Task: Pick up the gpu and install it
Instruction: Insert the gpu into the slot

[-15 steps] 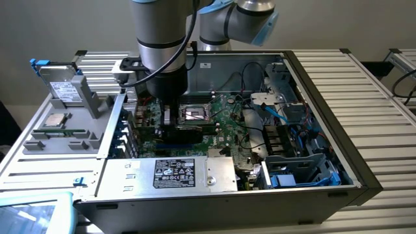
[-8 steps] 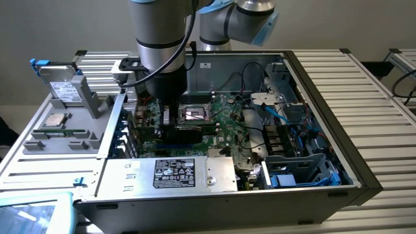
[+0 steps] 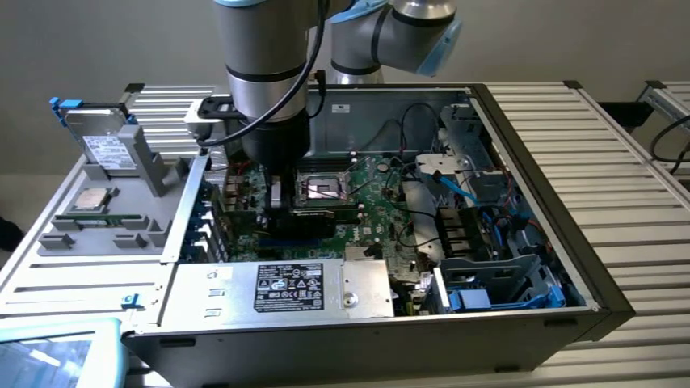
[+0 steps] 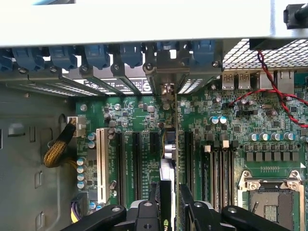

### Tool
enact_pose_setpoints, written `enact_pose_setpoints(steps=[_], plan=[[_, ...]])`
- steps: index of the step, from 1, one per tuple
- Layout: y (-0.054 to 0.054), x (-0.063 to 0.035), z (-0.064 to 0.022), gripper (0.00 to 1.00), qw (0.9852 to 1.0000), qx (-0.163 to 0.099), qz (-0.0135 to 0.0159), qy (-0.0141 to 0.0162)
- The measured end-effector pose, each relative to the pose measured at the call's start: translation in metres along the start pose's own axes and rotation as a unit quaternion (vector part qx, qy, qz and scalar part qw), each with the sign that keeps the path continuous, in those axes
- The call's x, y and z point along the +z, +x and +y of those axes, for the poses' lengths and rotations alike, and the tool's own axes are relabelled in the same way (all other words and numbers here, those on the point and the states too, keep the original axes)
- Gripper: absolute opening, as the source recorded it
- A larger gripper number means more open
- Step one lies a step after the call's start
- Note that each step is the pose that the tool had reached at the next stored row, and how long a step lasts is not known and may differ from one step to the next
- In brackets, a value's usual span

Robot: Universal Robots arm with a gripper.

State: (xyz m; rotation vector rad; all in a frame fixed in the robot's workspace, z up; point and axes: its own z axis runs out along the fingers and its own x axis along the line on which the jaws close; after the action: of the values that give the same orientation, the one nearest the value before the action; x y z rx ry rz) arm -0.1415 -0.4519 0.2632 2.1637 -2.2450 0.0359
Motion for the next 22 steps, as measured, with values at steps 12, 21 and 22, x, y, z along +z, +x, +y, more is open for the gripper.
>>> enact_pose_setpoints(steps=[12,21,22], plan=[[-0.0001,0.0015,0.0,0.27,1.0,0.0,0.0001,-0.0001],[-0.0001,0.0026,0.0,0.27,1.0,0.0,0.0002,-0.0001],[-0.0001,0.0027,0.0,0.27,1.0,0.0,0.0001,-0.0001]])
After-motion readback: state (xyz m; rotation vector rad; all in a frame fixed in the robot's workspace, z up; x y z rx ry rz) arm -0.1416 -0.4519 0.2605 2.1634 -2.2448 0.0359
